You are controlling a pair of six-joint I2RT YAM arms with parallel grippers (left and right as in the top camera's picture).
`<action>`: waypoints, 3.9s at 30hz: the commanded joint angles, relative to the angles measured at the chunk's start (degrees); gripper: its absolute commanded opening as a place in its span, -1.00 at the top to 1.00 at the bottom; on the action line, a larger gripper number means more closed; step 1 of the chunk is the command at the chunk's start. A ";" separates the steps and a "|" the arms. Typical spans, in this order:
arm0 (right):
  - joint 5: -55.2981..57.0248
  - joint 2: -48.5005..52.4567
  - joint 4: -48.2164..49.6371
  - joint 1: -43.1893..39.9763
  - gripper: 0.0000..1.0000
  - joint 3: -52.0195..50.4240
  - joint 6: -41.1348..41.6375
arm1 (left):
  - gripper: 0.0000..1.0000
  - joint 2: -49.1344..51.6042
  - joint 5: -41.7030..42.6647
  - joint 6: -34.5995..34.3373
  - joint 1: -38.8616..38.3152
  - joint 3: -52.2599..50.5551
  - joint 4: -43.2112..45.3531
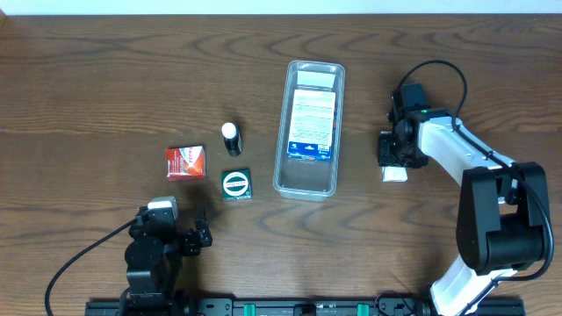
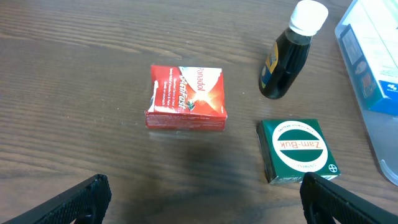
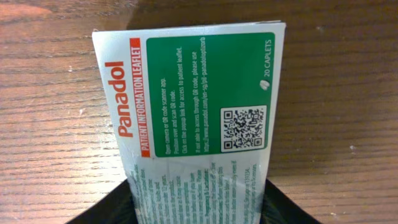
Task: Pack container
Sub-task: 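Move the right gripper to the white Panadol box and grasp it, then place the white Panadol box into the container with the right gripper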
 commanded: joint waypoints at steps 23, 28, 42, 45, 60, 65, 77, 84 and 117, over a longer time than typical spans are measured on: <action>-1.97 -18.01 -0.28 17.73 0.25 12.83 16.94 | -0.96 -0.37 0.15 0.96 0.35 -0.72 0.28; -0.42 -10.45 7.98 21.77 0.21 12.83 20.55 | -0.96 -0.37 0.17 0.96 0.35 -0.72 0.28; -1.90 2.08 25.46 20.52 -0.51 13.14 13.75 | -0.96 -0.37 0.15 0.96 0.35 -0.72 0.28; -2.62 0.74 24.00 20.50 -0.50 13.86 13.44 | -0.96 -0.37 0.15 0.96 0.35 -0.72 0.28; -6.47 -3.04 8.50 20.52 0.37 13.92 13.35 | -0.96 -0.37 0.15 0.96 0.35 -0.72 0.28; -10.82 -3.21 8.39 21.03 0.38 13.92 9.38 | -0.96 -0.37 0.15 0.96 0.35 -0.72 0.28; -10.29 -7.50 -0.70 20.83 0.24 13.92 9.01 | -0.96 -0.37 0.15 0.96 0.35 -0.72 0.28; -7.67 -11.47 -6.47 20.85 0.15 13.92 9.01 | -0.96 -0.37 0.15 0.96 0.35 -0.72 0.28; -5.55 -33.99 -16.81 -10.23 -0.99 13.88 18.18 | -0.96 61.59 -4.55 -3.32 0.35 51.49 -15.23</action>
